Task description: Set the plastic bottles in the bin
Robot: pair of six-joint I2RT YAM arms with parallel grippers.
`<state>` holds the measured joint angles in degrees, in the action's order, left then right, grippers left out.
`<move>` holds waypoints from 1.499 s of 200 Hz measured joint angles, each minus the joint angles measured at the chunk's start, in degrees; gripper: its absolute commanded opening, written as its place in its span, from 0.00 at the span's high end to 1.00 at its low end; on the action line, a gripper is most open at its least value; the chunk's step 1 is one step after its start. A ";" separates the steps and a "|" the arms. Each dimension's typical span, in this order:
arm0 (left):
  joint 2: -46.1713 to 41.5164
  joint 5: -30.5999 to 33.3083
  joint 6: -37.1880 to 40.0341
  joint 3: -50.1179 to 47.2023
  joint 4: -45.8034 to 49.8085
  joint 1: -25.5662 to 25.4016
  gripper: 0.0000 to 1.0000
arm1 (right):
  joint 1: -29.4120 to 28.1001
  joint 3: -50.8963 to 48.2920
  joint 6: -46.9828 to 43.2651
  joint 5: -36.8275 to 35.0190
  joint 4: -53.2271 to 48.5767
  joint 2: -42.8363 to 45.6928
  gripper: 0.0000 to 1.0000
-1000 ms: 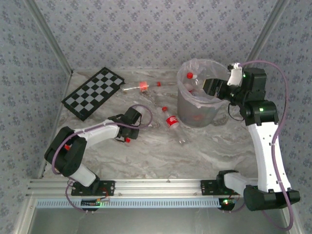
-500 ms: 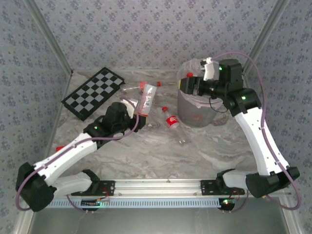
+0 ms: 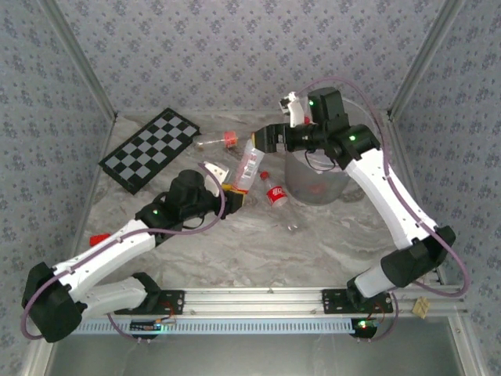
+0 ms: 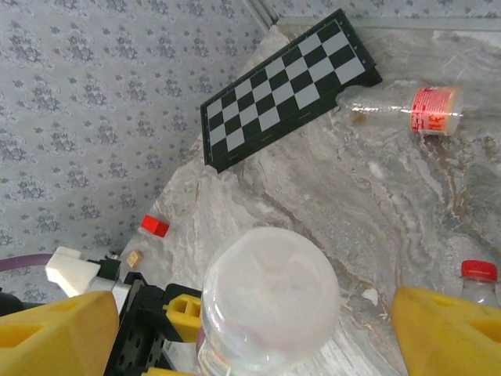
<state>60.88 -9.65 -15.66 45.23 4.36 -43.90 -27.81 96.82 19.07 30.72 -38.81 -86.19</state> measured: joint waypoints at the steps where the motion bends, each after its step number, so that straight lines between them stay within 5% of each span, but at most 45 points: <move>1: 0.02 -0.02 0.02 0.02 0.00 0.00 0.61 | -0.04 0.02 -0.02 0.00 -0.02 -0.09 0.11; 73: 0.57 0.02 0.85 0.24 -0.90 0.00 0.61 | -1.01 0.74 0.37 0.63 -0.81 -4.07 0.30; 112: 0.57 0.46 0.87 0.24 -1.01 0.00 0.60 | -1.11 1.07 0.90 1.49 -0.85 -4.50 0.51; 140: 0.70 0.76 1.03 0.26 -1.14 -0.02 0.38 | -1.09 1.09 1.03 1.01 -0.81 -4.50 0.59; 171: 0.68 1.51 0.85 0.46 -1.16 -0.04 0.00 | -0.90 3.48 1.03 0.44 -1.49 -4.50 0.61; 300: -1.79 5.03 -1.18 1.64 3.45 -0.04 0.00 | 21.16 14.53 -6.47 -20.98 -6.03 10.34 0.89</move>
<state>59.09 -4.62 -16.84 46.87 7.81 -43.94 -6.66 111.35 12.60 9.74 -44.84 -75.85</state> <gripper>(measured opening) 0.997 0.463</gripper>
